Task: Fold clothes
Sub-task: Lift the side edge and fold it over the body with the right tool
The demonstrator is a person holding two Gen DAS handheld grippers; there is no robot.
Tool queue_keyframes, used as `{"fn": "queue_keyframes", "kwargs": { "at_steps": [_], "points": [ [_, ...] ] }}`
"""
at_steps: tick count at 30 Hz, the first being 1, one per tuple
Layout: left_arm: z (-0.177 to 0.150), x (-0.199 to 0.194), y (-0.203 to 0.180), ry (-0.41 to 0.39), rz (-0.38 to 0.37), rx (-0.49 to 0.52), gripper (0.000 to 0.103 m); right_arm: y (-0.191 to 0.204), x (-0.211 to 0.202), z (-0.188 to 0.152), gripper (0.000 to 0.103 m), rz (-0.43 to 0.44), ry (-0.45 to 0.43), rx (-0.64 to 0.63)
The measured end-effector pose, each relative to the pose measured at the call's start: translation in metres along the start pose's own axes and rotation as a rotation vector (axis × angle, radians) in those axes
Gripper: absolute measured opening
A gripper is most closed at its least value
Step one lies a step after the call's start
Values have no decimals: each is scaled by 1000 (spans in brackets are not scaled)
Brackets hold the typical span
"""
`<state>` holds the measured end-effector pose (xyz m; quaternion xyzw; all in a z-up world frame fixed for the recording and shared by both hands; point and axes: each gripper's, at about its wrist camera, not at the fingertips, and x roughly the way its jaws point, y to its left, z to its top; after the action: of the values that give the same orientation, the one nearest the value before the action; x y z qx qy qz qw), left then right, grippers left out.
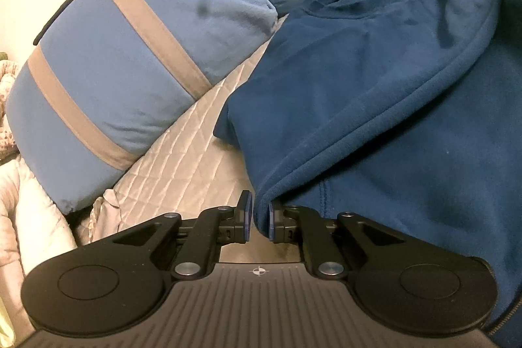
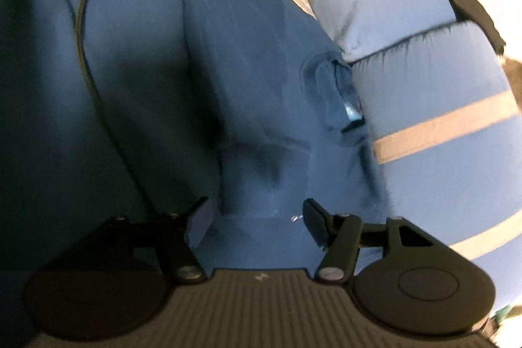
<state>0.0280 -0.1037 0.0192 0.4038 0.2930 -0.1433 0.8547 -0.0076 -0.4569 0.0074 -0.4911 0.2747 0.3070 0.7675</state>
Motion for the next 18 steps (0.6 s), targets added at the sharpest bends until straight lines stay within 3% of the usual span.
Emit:
{"fn": "queue_keyframes", "kwargs": {
  "at_steps": [10, 11, 12, 16, 18],
  "points": [
    [-2, 1, 0, 0, -2, 23, 12, 5, 34, 8, 54, -21, -4, 42],
    [-3, 1, 0, -4, -2, 28, 12, 5, 37, 8, 43, -15, 3, 42],
    [-3, 1, 1, -7, -2, 32, 12, 4, 39, 9, 19, -6, 15, 37],
    [-4, -2, -1, -24, 10, 71, 16, 4, 27, 12, 11, 0, 43, -47],
    [-5, -2, -4, -28, 26, 108, 28, -1, 17, 11, 10, 2, 53, -69]
  ]
}}
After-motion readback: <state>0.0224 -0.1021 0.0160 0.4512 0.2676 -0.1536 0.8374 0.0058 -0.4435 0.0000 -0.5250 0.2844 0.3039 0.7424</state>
